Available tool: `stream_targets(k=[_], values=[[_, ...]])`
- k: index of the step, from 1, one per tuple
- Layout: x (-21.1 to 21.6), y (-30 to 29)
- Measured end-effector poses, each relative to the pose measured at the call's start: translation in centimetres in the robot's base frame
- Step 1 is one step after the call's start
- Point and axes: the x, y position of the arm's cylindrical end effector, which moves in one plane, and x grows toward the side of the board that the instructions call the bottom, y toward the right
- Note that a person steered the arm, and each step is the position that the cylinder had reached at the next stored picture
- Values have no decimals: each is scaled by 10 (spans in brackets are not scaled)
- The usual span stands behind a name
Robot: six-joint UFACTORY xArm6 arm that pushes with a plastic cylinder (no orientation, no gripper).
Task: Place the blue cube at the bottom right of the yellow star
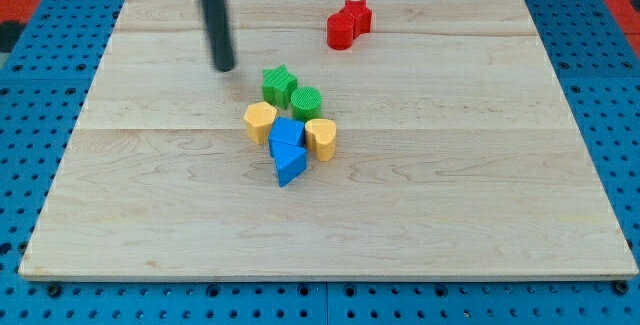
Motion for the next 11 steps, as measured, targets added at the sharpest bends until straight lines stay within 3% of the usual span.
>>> stream_targets(k=[1, 3, 4, 6, 8, 9, 10, 11], values=[[20, 52], [27, 70], [70, 90], [103, 112], [163, 185], [172, 184], [198, 136], [198, 64]])
